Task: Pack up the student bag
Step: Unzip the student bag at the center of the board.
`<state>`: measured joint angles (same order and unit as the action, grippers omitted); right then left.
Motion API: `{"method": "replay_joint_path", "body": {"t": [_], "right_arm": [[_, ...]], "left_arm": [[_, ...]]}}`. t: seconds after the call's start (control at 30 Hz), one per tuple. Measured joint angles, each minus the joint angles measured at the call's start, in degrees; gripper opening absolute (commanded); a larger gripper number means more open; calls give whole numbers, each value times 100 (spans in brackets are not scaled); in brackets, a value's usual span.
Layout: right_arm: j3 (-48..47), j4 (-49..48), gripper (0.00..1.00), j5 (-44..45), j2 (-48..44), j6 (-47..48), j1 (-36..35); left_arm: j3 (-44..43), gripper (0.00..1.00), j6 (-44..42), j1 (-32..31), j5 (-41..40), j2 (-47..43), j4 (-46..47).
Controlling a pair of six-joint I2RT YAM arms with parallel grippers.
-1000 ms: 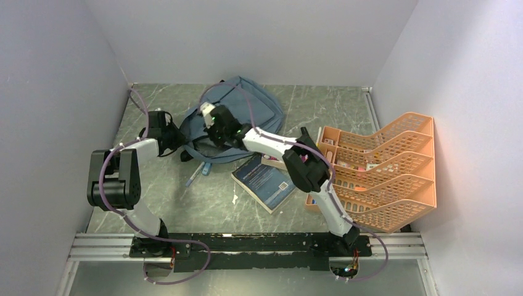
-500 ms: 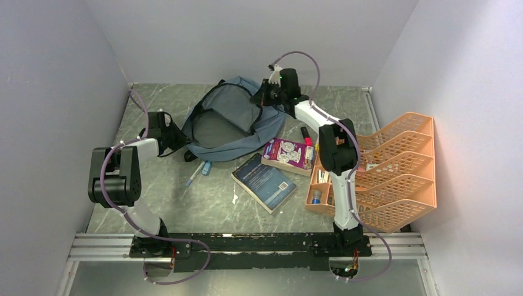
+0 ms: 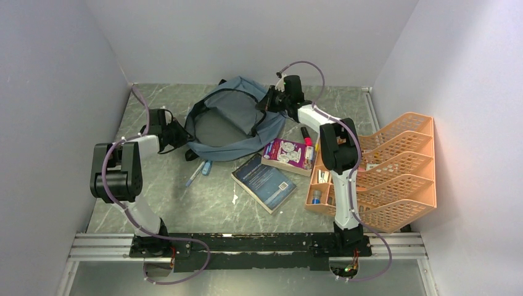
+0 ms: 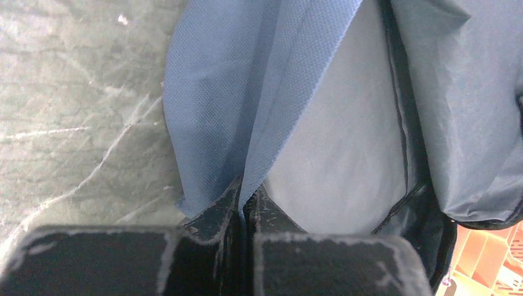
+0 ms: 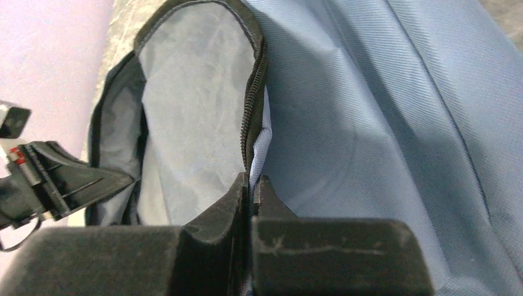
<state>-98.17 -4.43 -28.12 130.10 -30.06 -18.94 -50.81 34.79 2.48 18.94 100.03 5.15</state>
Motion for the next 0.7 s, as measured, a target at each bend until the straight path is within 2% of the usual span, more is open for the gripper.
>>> {"method": "replay_joint_path", "body": {"t": [0.13, 0.4, 0.5, 0.57, 0.7], "right_arm": [[105, 76, 0, 369, 0, 9, 0], [302, 186, 0, 828, -24, -17, 2], [415, 151, 0, 881, -74, -39, 2], [498, 114, 2, 890, -109, -46, 2], [704, 44, 15, 887, -219, -57, 2]], "left_arm": [[-304, 5, -35, 0, 61, 120, -101], [-1788, 5, -275, 0, 94, 848, -586], [-2085, 5, -446, 0, 83, 1012, -756], [-2105, 12, -533, 0, 83, 1080, -826], [-2105, 32, -629, 0, 90, 1213, -973]]}}
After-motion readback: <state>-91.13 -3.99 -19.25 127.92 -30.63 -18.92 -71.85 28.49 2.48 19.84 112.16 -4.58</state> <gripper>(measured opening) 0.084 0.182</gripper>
